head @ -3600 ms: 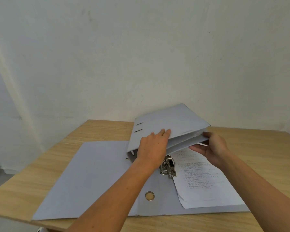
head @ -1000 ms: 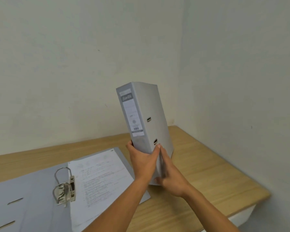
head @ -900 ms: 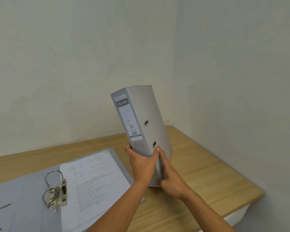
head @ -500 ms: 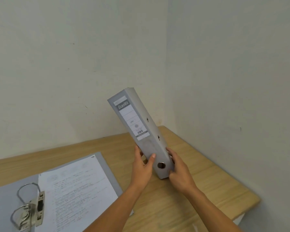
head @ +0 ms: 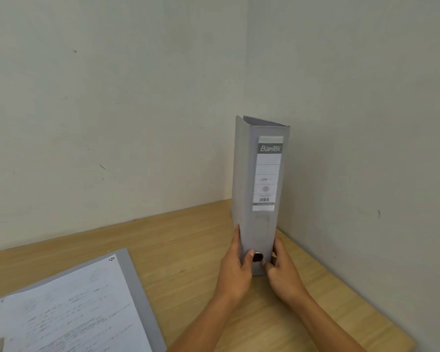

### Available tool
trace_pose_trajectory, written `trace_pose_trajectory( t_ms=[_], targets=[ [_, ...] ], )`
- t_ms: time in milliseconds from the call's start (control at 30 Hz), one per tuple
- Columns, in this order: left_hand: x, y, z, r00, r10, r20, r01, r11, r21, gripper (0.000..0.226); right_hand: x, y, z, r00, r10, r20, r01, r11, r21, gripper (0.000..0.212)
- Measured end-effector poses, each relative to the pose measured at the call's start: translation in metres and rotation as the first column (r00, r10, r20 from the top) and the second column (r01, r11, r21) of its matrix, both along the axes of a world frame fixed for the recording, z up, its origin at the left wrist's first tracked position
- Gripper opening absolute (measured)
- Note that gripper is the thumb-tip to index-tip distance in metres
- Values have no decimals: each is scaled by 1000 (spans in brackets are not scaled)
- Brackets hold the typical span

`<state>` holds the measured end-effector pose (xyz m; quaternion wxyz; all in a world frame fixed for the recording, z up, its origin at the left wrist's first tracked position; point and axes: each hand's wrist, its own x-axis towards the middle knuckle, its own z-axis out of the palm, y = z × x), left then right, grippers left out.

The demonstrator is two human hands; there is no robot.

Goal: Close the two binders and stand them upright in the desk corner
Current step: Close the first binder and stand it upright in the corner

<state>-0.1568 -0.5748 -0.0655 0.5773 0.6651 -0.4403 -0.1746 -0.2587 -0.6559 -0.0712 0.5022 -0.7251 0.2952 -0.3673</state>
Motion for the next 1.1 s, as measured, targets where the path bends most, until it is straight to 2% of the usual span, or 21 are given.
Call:
trace_pose_trajectory(
  t_ms=[133, 267, 300, 367, 467, 567, 833, 1000, 1100],
  targets=[
    [10, -24, -5, 997, -18, 78, 12, 997, 81, 75, 13, -23, -4, 997, -79, 0, 79, 997, 7, 63],
    [21, -49, -7, 996, -13, 89, 4, 994, 106, 73, 24, -43, -13, 933, -360, -23, 359, 932, -41, 35],
    [22, -59, -7, 996, -9, 85, 1, 995, 98, 73, 29, -49, -15, 918, -395, -23, 393, 918, -60, 34],
    [24, -71, -10, 997, 9, 79, -17, 995, 97, 71, 37, -55, -16, 918, -394, -38, 391, 918, -74, 46],
    [27, -88, -14, 995, 62, 76, -69, 994, 86, 64, 47, -64, -17, 929, -363, -65, 355, 928, -117, 75],
    [29, -101, -17, 996, 52, 75, -58, 995, 77, 61, 53, -74, -18, 917, -387, -93, 370, 915, -161, 85],
    [31, -124, -20, 999, 32, 15, -32, 999, 5, 70, 59, -93, -20, 883, -456, -114, 436, 885, -160, 83],
    [34, -127, -24, 999, 30, 14, -30, 999, 40, 73, 59, -91, -21, 869, -488, -82, 474, 868, -148, 68],
    [34, -128, -23, 999, 30, 43, -33, 998, 51, 72, 59, -90, -22, 863, -495, -100, 478, 864, -156, 68]
  ],
)
